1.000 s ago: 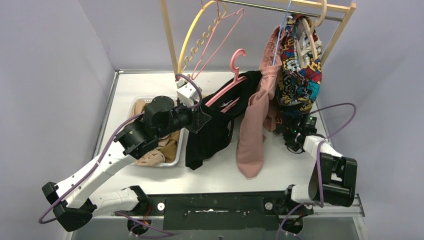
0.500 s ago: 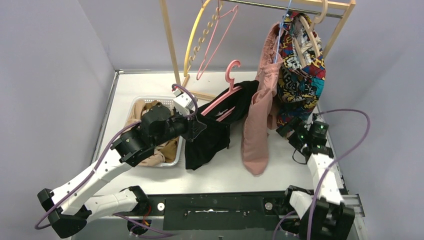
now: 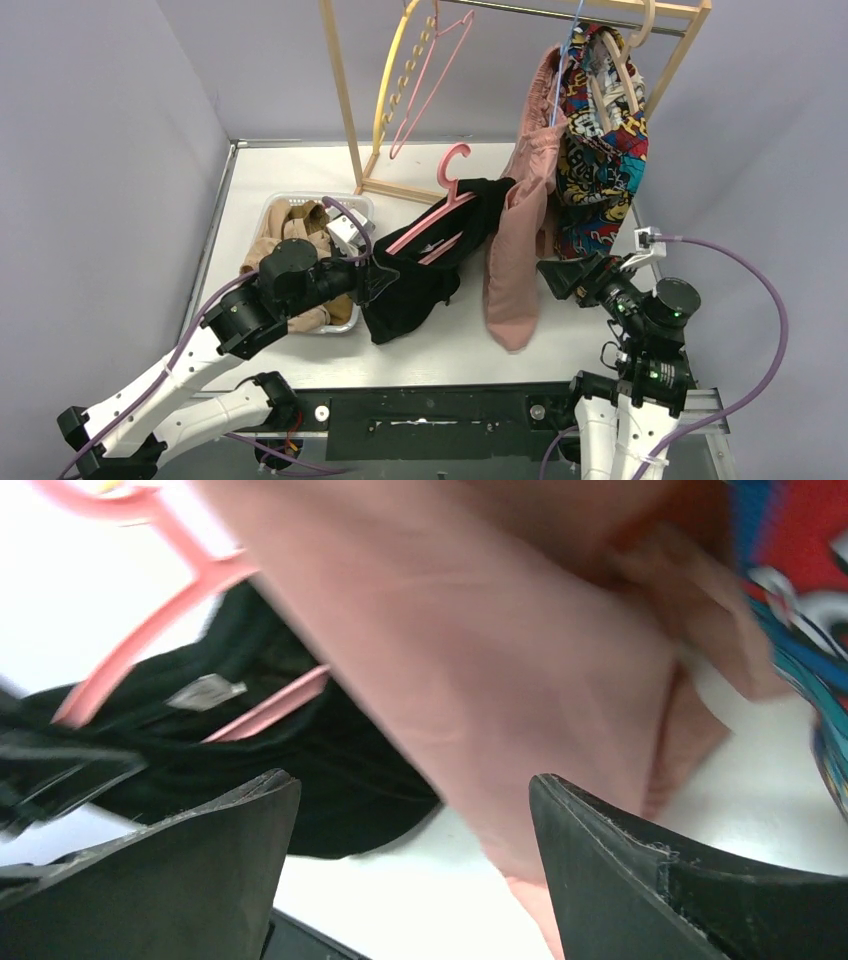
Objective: Remove the shorts from the hanger
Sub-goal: Adjust the clothes rod at the center of the board, then remove the shorts from the hanger.
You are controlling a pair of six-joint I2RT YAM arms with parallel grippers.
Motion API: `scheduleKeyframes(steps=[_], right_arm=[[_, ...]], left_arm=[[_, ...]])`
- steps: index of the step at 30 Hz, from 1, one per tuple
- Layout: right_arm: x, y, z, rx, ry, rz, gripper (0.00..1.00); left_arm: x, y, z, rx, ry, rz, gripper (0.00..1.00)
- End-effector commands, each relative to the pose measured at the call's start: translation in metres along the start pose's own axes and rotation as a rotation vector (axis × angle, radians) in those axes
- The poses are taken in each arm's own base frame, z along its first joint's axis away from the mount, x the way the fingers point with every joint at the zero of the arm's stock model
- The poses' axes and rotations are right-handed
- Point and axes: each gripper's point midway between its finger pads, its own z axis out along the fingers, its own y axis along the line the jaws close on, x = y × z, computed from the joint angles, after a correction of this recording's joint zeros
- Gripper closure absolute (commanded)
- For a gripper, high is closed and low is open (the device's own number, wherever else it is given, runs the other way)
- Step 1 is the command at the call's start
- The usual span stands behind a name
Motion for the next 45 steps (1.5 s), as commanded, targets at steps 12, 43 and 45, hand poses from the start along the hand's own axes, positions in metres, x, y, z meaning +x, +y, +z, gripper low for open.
scheduleKeyframes(steps=[12,43,45], right_arm=[[-0.061,0.093,-0.005,-0.341,0.082,-0.221,0.17],[-0.015,0.156,0.152,-0.166,0.094,-0.373,0.34],[-0.009,0.157,0.158,-0.177,0.11,-0.371,0.37]], left_arm=[[-0.034,-0.028,0.004,0.135,-0.143,-0.021,1.0],[-0.022,-0.03,-0.001,0.148,-0.127,-0.107,1.0],[-0.024,-0.03,-0.002,0.144,-0.137,-0.109,1.0]])
